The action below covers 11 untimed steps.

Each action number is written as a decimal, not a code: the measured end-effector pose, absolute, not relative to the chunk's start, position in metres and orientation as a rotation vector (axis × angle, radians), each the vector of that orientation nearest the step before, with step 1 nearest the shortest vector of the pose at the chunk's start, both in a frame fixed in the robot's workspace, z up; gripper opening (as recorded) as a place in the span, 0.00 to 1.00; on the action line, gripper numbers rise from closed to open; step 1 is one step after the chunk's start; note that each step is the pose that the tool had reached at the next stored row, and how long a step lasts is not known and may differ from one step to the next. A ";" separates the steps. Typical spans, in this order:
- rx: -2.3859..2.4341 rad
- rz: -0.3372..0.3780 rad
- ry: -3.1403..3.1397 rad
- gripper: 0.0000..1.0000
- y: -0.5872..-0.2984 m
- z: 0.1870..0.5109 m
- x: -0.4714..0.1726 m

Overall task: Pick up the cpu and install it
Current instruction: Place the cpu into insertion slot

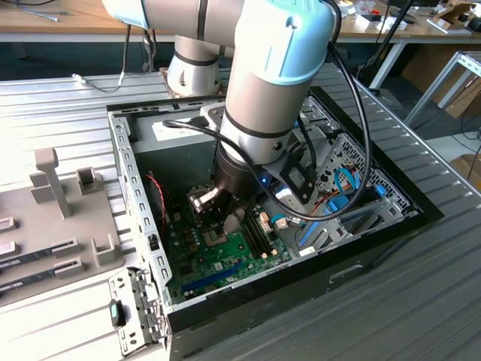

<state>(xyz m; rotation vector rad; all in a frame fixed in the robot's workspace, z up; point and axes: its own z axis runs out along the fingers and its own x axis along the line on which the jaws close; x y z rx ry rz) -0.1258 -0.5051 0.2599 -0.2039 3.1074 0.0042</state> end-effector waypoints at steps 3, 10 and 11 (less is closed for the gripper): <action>-0.204 0.004 3.107 0.47 -0.505 0.259 -0.126; -0.204 0.004 3.107 0.47 -0.505 0.256 -0.126; -0.204 0.004 3.107 0.47 -0.505 0.256 -0.126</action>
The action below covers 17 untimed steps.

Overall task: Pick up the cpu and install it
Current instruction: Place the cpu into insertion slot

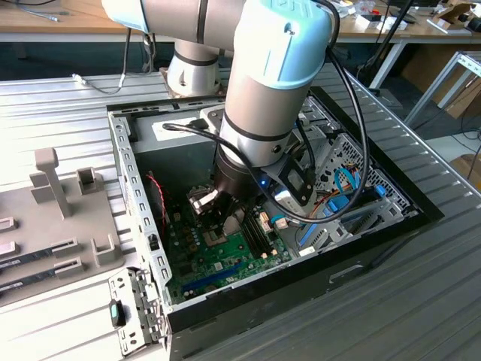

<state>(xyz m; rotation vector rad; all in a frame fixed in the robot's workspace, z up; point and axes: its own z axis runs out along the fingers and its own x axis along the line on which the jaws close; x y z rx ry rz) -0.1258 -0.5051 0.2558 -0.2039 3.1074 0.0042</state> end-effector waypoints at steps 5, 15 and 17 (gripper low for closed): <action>-0.204 0.004 3.107 0.47 -0.505 0.254 -0.126; -0.204 0.004 3.107 0.47 -0.505 0.250 -0.126; -0.204 0.004 3.107 0.47 -0.505 0.249 -0.126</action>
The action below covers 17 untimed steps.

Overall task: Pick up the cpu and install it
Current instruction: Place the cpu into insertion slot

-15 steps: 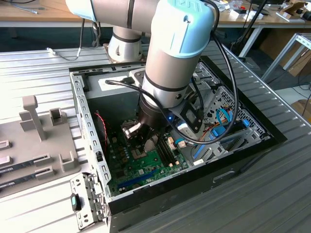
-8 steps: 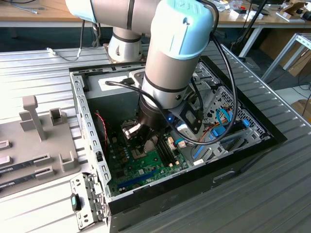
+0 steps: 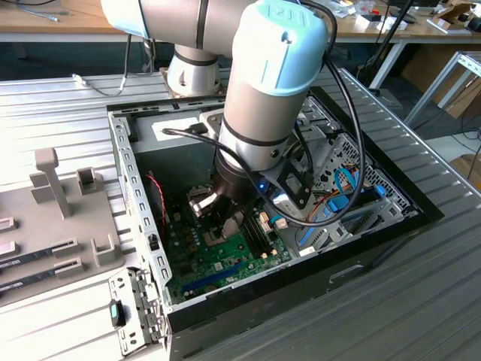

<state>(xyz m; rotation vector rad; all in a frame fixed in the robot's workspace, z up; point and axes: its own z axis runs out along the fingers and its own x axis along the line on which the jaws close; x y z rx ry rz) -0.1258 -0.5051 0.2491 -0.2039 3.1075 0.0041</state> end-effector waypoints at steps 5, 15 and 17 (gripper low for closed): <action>-0.204 0.004 3.107 0.47 -0.505 0.248 -0.126; -0.204 0.004 3.107 0.47 -0.505 0.243 -0.126; -0.204 0.004 3.107 0.47 -0.505 0.243 -0.126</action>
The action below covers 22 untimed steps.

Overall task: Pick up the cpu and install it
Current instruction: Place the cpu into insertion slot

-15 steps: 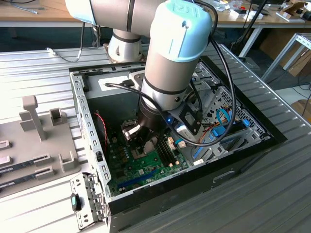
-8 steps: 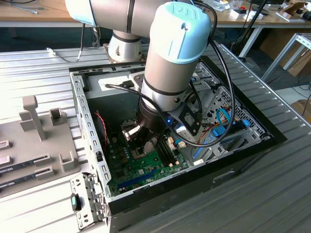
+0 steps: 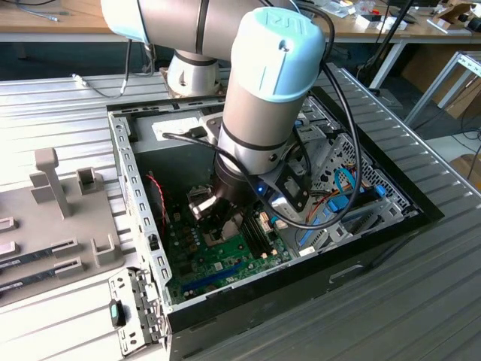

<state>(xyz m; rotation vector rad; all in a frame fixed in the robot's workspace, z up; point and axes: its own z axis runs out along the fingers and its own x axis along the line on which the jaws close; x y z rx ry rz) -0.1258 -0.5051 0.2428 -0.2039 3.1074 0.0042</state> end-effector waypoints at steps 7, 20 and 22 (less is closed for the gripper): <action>-0.182 0.004 3.109 0.47 -0.505 0.240 -0.126; -0.165 -0.006 3.110 0.47 -0.503 0.239 -0.122; -0.162 -0.006 3.110 0.47 -0.503 0.239 -0.122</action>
